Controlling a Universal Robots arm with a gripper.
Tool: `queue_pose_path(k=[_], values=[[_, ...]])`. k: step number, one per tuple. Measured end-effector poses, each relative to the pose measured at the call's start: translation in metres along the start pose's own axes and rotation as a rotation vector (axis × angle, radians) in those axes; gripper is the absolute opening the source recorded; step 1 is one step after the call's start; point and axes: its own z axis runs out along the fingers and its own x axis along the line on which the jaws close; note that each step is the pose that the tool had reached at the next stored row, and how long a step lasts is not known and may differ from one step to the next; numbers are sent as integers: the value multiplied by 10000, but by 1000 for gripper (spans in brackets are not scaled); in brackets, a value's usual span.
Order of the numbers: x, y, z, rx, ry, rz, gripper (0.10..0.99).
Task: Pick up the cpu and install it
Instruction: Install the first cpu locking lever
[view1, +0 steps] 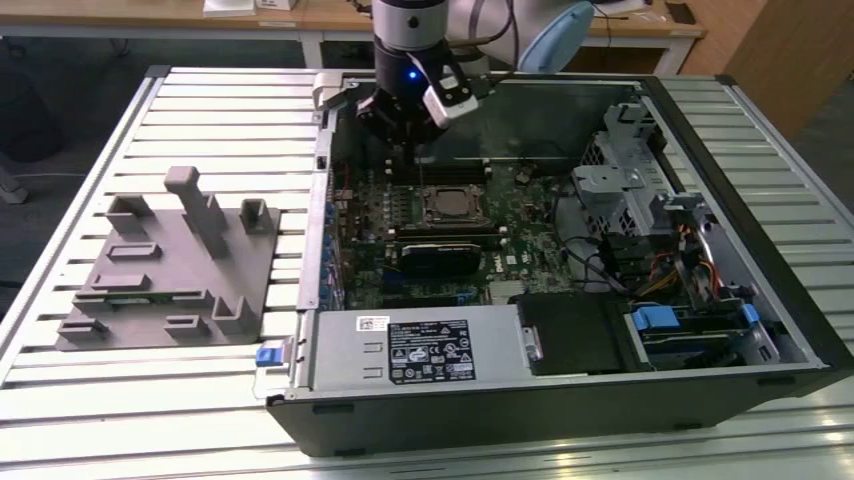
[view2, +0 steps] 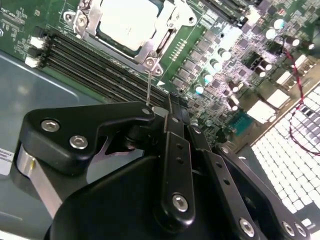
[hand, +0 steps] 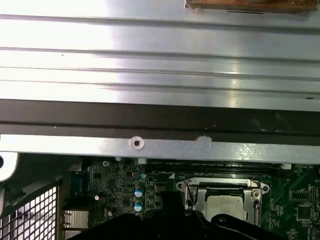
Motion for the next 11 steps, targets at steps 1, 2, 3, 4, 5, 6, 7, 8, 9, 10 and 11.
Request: queue_pose_path(k=[1,2,3,4,5,6,7,8,9,10,11], values=[[-15,5,3,1,1,2,106],[-32,8,6,1,0,2,106],[-55,10,9,0,0,2,106],[-81,13,11,-1,-1,1,106],[-111,14,13,0,0,1,106],[-144,14,15,0,-1,3,106],[-179,13,18,0,-1,2,106],[-213,13,21,0,0,0,106],[-248,12,25,1,1,2,106],[-269,11,28,0,0,4,106],[-277,11,30,0,-1,5,106]])
